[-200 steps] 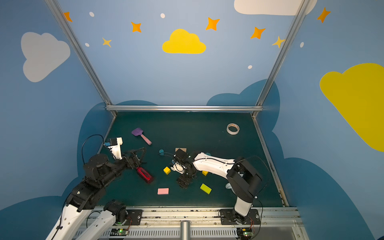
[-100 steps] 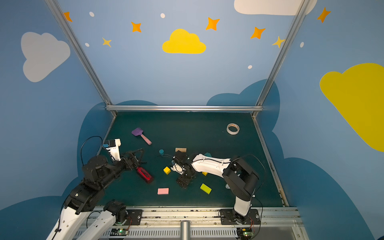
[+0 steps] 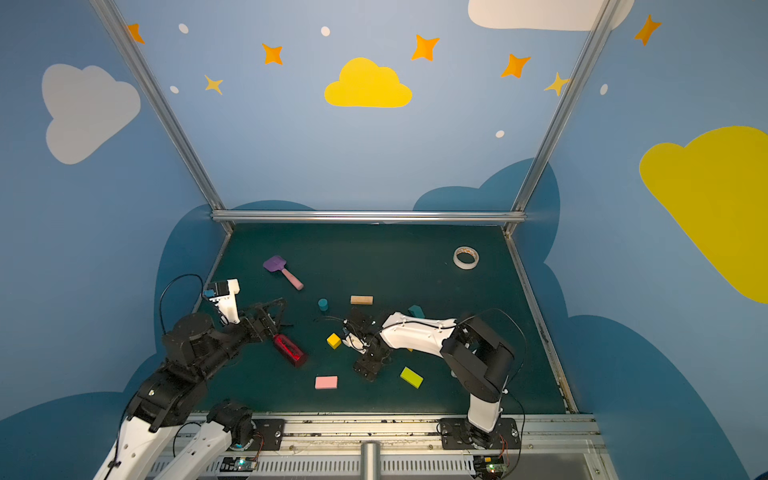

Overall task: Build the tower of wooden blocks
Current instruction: 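Grasp the light wooden block with the right gripper while the left arm lifts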

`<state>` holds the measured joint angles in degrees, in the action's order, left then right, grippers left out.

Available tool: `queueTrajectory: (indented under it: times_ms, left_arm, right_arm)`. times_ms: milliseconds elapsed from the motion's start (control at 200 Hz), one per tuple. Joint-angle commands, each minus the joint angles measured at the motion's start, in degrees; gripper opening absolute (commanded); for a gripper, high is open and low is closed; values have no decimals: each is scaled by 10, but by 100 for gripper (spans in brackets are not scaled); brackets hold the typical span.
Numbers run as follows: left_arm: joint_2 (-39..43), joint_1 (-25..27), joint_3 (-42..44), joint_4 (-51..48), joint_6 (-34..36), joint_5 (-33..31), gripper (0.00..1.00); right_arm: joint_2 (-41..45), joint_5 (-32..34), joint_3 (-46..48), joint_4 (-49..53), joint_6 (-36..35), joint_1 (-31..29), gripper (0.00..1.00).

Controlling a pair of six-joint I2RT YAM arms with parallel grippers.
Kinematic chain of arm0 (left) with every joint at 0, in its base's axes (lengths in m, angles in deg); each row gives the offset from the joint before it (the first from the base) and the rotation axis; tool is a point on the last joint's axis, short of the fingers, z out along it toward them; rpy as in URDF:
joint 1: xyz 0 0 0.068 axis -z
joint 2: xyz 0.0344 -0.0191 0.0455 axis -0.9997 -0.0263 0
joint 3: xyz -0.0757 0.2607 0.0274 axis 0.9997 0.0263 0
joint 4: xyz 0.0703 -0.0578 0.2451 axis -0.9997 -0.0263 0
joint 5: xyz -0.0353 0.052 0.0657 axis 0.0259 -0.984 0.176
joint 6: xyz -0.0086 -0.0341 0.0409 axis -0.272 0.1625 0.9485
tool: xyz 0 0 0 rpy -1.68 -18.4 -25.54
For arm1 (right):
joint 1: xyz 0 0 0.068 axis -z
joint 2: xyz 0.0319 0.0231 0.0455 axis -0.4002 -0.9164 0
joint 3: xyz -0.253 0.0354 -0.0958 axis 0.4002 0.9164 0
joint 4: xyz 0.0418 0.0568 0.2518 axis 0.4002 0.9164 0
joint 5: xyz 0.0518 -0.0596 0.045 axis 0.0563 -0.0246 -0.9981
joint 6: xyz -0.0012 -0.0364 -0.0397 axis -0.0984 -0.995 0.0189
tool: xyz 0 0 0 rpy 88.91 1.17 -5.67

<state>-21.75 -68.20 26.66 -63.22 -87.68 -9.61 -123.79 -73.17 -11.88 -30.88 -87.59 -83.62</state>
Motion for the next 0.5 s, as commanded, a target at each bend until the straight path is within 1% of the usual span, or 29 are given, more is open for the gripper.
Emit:
queueTrajectory:
  times_ms: [0, 120, 215, 265, 325, 360, 411, 496]
  left_arm:
    - [7, 1, 7, -4, 8, -8, 90]
    - [7, 1, 6, -4, 7, -7, 90]
    - [7, 1, 8, -5, 7, -7, 90]
    - [8, 1, 8, -5, 7, -8, 90]
    - [9, 1, 9, -5, 7, -9, 90]
    - [9, 1, 11, -5, 7, -9, 90]
    - [11, 1, 10, -5, 7, -9, 90]
    - [12, 1, 10, -6, 7, -9, 90]
  right_arm:
    - [-13, 16, 2, 2, 22, -6, 90]
    - [-11, 16, 1, 0, 40, -7, 88]
    - [-13, 18, -4, 7, 55, -7, 79]
    - [-14, 21, -8, 12, 63, -7, 72]
    - [-16, 25, -12, 18, 74, -7, 59]
    - [-16, 26, -14, 20, 77, -7, 54]
    - [-16, 25, -18, 24, 84, -7, 51]
    - [-16, 32, -31, 37, 97, -7, 51]
